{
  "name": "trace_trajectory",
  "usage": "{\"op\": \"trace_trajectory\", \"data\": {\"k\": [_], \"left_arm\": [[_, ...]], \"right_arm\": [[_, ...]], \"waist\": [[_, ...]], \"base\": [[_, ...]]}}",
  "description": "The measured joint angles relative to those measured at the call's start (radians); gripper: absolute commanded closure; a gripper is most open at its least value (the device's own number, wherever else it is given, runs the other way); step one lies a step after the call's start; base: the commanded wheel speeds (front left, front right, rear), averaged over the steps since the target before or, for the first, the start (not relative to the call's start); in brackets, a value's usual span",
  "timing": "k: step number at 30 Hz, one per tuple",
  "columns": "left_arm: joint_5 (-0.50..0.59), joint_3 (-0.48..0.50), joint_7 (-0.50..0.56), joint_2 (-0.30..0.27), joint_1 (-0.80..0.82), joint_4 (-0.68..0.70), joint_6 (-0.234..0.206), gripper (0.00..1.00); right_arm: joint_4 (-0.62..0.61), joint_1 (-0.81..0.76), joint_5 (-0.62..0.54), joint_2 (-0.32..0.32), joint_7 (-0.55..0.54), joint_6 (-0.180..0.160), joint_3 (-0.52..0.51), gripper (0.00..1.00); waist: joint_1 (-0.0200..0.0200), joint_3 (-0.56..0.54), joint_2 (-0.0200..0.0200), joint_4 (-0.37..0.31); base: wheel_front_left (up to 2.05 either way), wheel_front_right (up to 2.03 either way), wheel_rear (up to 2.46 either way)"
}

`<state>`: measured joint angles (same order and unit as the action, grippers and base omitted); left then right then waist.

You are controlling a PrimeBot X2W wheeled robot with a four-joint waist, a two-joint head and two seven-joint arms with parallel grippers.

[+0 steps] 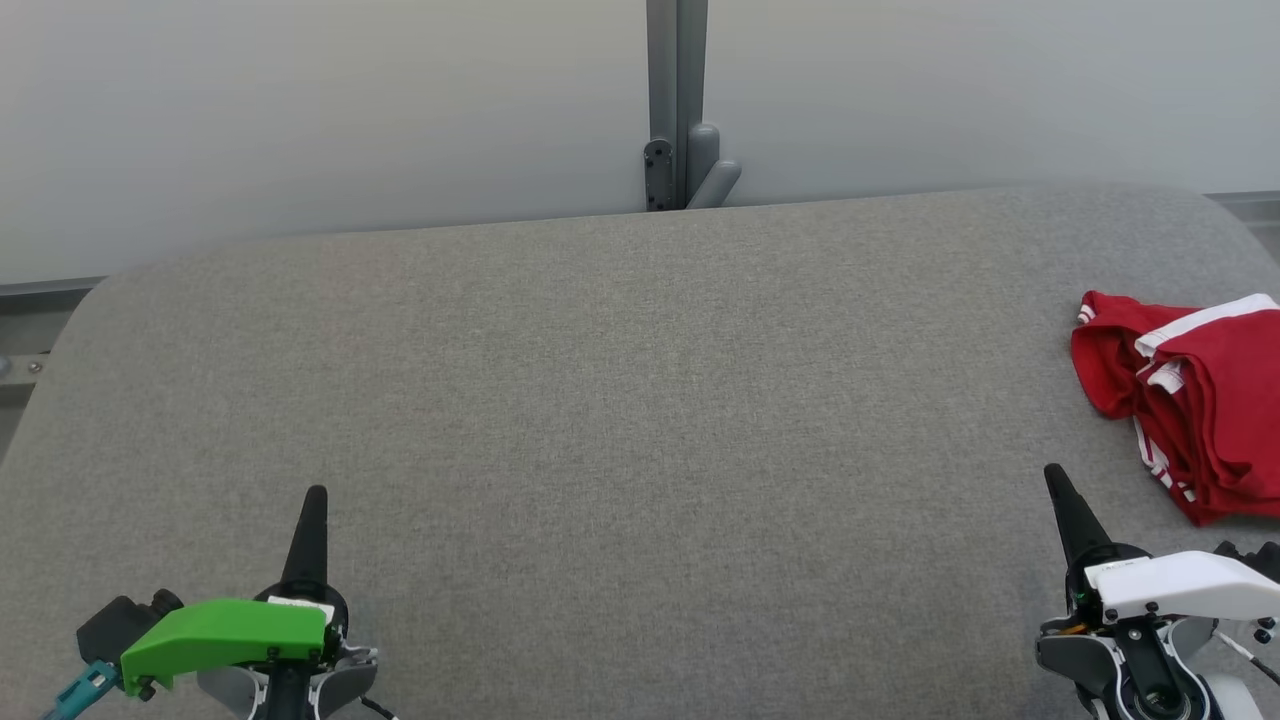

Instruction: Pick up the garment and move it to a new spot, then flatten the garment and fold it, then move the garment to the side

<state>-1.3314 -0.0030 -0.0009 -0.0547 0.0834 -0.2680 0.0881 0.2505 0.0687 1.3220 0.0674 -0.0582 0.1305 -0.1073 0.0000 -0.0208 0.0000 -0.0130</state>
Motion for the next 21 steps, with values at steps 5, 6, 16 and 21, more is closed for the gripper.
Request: {"op": "trace_trajectory", "data": {"k": [5,6,16,21], "left_arm": [[-0.045,0.007,0.01,0.0,0.011,-0.005,0.006,1.0],[-0.051,0.008,0.013,0.001,0.013,-0.007,0.008,1.0],[-0.12,0.021,0.032,0.002,0.033,-0.016,0.018,1.0],[-0.16,0.028,0.041,0.002,0.044,-0.021,0.022,1.0]], "right_arm": [[0.003,0.01,0.041,-0.002,-0.013,0.0,-0.01,1.0],[0.004,0.012,0.048,-0.002,-0.017,0.0,-0.012,1.0],[0.011,0.027,0.12,-0.005,-0.039,0.0,-0.029,1.0],[0.014,0.036,0.157,-0.006,-0.05,0.0,-0.039,1.0]], "waist": [[0.0,0.004,0.0,0.002],[0.0,0.005,0.0,0.002],[0.0,0.012,0.0,0.005],[0.0,0.016,0.0,0.007]], "base": [[0.0,0.0,0.0],[0.0,0.0,0.0],[0.0,0.0,0.0],[0.0,0.0,0.0]]}}
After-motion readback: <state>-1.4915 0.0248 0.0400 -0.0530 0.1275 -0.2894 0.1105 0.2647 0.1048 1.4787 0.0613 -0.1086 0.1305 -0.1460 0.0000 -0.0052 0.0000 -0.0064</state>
